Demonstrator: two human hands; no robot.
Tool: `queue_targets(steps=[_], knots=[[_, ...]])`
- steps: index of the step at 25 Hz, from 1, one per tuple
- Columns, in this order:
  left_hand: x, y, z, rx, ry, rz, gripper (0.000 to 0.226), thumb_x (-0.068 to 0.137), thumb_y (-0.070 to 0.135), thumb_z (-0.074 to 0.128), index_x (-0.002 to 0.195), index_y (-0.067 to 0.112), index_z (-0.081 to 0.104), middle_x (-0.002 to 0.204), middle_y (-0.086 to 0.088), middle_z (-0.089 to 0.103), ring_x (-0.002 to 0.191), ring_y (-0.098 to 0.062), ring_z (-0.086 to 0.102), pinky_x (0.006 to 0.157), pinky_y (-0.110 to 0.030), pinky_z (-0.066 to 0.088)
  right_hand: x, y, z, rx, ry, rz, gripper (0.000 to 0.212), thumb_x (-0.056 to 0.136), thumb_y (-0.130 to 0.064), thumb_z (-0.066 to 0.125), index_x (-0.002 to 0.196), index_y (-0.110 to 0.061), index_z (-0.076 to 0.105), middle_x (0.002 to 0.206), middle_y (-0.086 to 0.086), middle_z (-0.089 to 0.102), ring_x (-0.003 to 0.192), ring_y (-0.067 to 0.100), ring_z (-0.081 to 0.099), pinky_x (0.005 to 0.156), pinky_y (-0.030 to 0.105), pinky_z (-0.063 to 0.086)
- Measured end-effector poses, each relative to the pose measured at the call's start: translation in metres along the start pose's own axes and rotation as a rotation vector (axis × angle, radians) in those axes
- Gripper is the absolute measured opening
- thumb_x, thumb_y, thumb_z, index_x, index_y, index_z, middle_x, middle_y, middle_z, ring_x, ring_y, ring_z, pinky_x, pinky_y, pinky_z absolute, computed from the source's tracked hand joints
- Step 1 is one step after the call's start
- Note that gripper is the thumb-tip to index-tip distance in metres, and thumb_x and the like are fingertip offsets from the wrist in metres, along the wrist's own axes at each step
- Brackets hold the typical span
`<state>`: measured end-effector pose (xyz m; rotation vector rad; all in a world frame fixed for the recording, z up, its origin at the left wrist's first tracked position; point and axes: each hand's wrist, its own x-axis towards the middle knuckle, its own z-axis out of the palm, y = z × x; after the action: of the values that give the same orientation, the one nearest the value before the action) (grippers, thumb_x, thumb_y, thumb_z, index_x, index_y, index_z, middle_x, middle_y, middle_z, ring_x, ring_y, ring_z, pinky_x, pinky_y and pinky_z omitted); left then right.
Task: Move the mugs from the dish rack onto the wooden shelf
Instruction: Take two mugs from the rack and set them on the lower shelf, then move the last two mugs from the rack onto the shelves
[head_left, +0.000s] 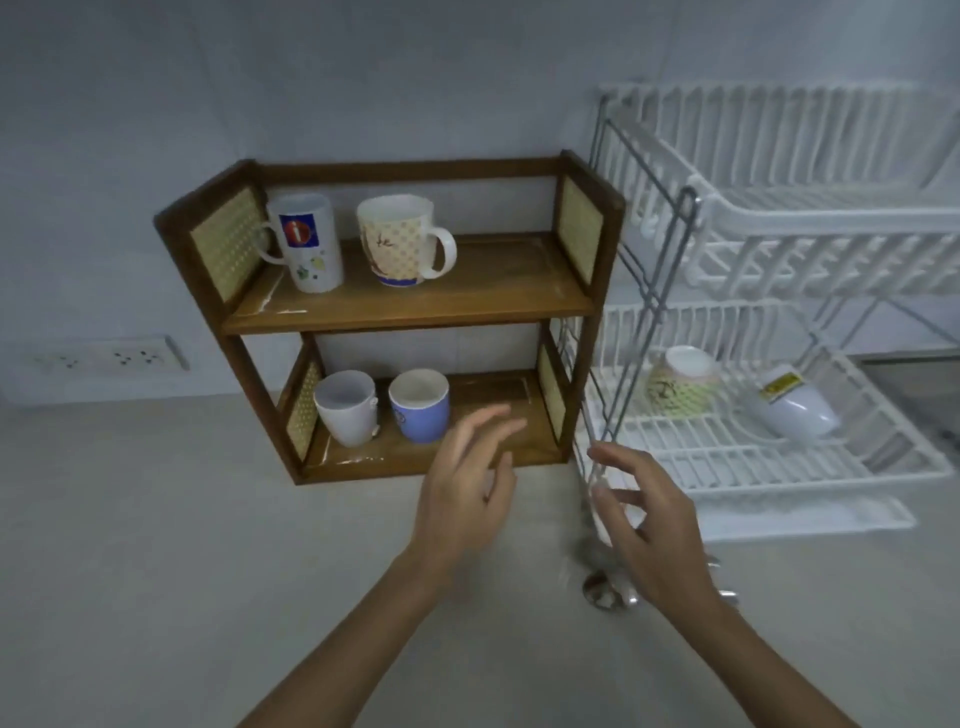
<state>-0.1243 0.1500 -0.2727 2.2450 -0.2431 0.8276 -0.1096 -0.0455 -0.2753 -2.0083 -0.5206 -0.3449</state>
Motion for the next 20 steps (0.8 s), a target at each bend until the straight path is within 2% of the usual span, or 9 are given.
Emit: queue_targets(steps=[2,5,8,10,12,13,16,18,20], knots=[[0.0,0.035,0.021,-0.071,0.021,0.134,0.031,0.088,0.003,0.053,0.116,0.009,0.065,0.122,-0.007,0.059,0.113,-0.014,0.055,0.096,-0.022,0.044,-0.006,0.02,-0.04,-0.044,0.068,0.033,0.028,0.089,-0.012,0.06,0.114,-0.025,0.059,0.112,-0.02,0.06,0.107,-0.005,0.056,0.079,0.008,0.049],[0.005,0.082,0.064,-0.169,-0.101,0.258,0.03,0.088,0.003,0.052,0.115,0.008,0.064,0.118,-0.007,0.061,0.112,-0.015,0.056,0.097,-0.023,0.044,0.011,0.065,-0.094,-0.238,0.055,0.123,0.029,0.088,-0.009,0.064,0.115,-0.017,0.06,0.114,-0.005,0.062,0.109,0.012,0.057,0.087,0.027,0.05],[0.024,0.111,0.109,-0.208,-0.302,0.193,0.033,0.09,0.007,0.053,0.122,0.013,0.06,0.121,-0.003,0.058,0.116,-0.013,0.053,0.098,-0.023,0.043,0.057,0.121,-0.141,-0.459,-0.007,0.297,0.042,0.084,-0.012,0.068,0.123,-0.004,0.055,0.126,0.018,0.057,0.119,0.033,0.05,0.097,0.039,0.04],[0.039,0.118,0.141,-0.102,-0.405,0.113,0.04,0.09,0.011,0.053,0.13,0.015,0.054,0.131,-0.002,0.053,0.122,-0.015,0.048,0.099,-0.025,0.04,0.09,0.154,-0.167,-0.546,-0.041,0.438,0.056,0.083,-0.016,0.068,0.132,-0.001,0.046,0.134,0.024,0.049,0.125,0.038,0.042,0.1,0.044,0.038],[0.06,0.116,0.173,0.141,-0.525,0.078,0.052,0.09,0.011,0.053,0.141,0.015,0.042,0.142,-0.004,0.043,0.131,-0.021,0.039,0.105,-0.03,0.033,0.116,0.179,-0.182,-0.618,-0.12,0.523,0.068,0.083,-0.023,0.067,0.14,-0.003,0.035,0.14,0.024,0.041,0.128,0.04,0.038,0.102,0.047,0.038],[0.072,0.113,0.188,0.337,-0.596,0.106,0.058,0.09,0.009,0.052,0.144,0.014,0.034,0.147,-0.007,0.036,0.136,-0.023,0.032,0.11,-0.034,0.027,0.125,0.189,-0.185,-0.652,-0.185,0.559,0.073,0.084,-0.027,0.066,0.143,-0.005,0.029,0.142,0.024,0.037,0.129,0.041,0.036,0.103,0.048,0.038],[0.107,0.108,0.226,0.931,-0.755,0.34,0.065,0.091,0.006,0.052,0.148,0.009,0.02,0.156,-0.013,0.019,0.144,-0.03,0.014,0.117,-0.048,0.01,0.137,0.211,-0.183,-0.692,-0.347,0.682,0.096,0.083,-0.034,0.068,0.149,-0.012,0.003,0.149,0.024,0.023,0.133,0.043,0.031,0.105,0.051,0.038],[0.123,0.102,0.246,1.173,-0.769,0.449,0.065,0.092,0.008,0.052,0.147,0.008,0.018,0.157,-0.015,0.012,0.145,-0.034,0.009,0.116,-0.052,0.007,0.136,0.219,-0.174,-0.727,-0.312,0.74,0.105,0.08,-0.034,0.072,0.149,-0.016,-0.005,0.15,0.023,0.021,0.132,0.042,0.033,0.101,0.05,0.039],[0.134,0.096,0.262,1.41,-0.756,0.574,0.068,0.093,0.015,0.053,0.148,0.01,0.014,0.158,-0.015,0.006,0.145,-0.035,0.006,0.115,-0.053,0.007,0.133,0.225,-0.168,-0.751,-0.235,0.727,0.103,0.078,-0.031,0.074,0.148,-0.016,0.0,0.148,0.023,0.022,0.13,0.041,0.034,0.095,0.049,0.043]])
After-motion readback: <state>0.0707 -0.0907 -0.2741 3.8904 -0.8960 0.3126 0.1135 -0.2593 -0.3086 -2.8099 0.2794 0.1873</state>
